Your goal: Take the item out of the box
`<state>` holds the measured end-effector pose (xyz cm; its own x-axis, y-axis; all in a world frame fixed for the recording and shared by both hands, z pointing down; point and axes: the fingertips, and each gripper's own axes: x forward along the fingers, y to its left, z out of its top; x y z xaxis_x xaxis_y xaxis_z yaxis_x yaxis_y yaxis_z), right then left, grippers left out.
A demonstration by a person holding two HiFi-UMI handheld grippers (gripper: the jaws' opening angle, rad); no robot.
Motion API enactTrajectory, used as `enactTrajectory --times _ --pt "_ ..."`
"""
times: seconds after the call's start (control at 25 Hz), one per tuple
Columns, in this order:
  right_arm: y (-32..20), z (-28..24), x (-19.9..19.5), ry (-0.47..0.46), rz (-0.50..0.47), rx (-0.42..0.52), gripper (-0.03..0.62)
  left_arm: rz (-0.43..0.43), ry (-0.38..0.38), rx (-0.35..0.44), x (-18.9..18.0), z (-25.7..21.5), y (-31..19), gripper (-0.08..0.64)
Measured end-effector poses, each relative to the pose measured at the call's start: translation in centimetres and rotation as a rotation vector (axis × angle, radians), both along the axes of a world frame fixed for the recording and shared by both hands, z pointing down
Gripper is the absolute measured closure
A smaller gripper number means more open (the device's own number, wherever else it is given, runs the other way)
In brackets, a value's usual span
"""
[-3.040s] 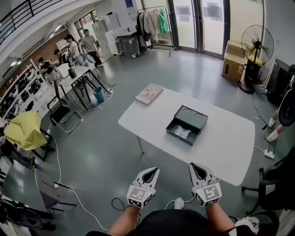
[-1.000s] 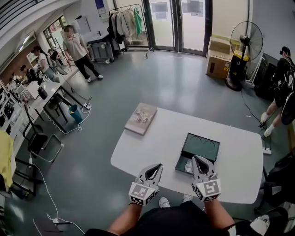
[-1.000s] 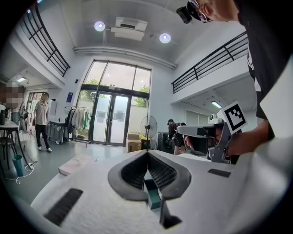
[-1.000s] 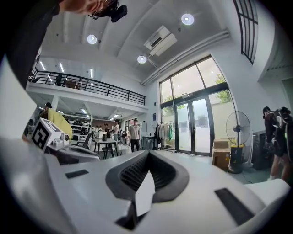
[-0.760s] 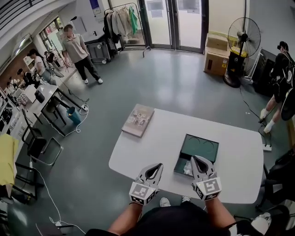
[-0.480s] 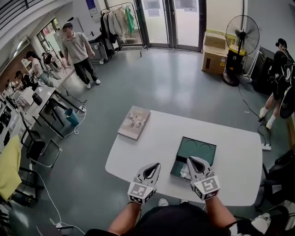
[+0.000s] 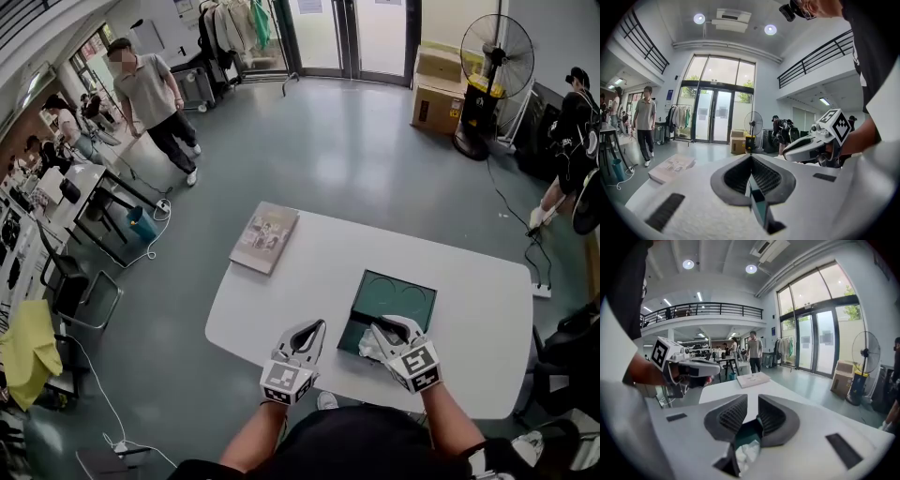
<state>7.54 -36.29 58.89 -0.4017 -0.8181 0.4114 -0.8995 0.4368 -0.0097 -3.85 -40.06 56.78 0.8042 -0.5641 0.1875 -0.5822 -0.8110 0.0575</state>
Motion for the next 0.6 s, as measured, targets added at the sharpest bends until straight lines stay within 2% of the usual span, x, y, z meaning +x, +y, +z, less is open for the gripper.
enactTrajectory --times 0.36,0.6 --pt "1.6 9.0 0.0 0.169 -0.164 -0.253 0.469 -0.019 -0.027 -0.037 0.8 1.5 -0.3 0.549" --pt "2.5 13.6 0.1 0.309 -0.277 -0.364 0.446 -0.008 -0.029 -0.056 0.8 2.7 0.6 0.549"
